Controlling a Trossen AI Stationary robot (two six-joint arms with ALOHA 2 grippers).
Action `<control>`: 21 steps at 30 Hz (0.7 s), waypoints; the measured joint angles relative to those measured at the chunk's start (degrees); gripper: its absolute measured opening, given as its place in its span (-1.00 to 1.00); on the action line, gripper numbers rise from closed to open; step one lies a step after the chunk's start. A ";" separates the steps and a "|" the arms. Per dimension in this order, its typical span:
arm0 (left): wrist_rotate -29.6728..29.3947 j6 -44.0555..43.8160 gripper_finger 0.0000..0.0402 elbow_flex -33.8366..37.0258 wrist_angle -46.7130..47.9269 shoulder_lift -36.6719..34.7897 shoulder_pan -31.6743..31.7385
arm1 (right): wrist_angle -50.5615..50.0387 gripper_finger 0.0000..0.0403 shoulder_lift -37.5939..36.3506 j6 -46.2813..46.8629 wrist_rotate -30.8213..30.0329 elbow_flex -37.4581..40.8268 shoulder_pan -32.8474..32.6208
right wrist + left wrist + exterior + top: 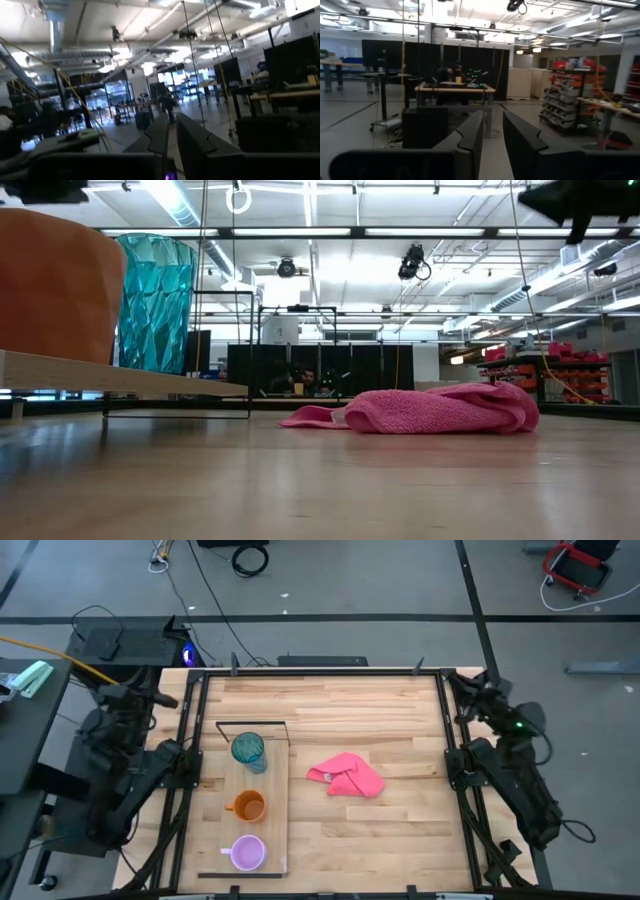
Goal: Stack small to large cups/mugs on shelf
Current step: Return to Home Position
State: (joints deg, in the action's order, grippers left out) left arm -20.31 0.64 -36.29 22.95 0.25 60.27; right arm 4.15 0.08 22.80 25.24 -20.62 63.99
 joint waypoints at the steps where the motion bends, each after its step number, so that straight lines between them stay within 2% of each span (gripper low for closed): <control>1: -0.34 0.06 -0.58 1.34 -1.44 0.00 0.00 | -0.16 -0.79 0.00 -0.40 -0.04 1.27 0.00; 11: -6.09 -0.08 -0.57 12.54 -7.91 0.02 0.00 | -0.20 -0.79 -0.02 -1.76 -0.40 10.69 0.00; 21: -6.15 -5.66 -0.58 21.33 -14.54 0.02 0.00 | -0.13 -0.79 -0.02 -1.36 -0.77 16.71 0.00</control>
State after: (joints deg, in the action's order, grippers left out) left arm -26.46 -5.01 -14.96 8.42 0.27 60.27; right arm 4.02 0.05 21.43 24.47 -3.91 63.99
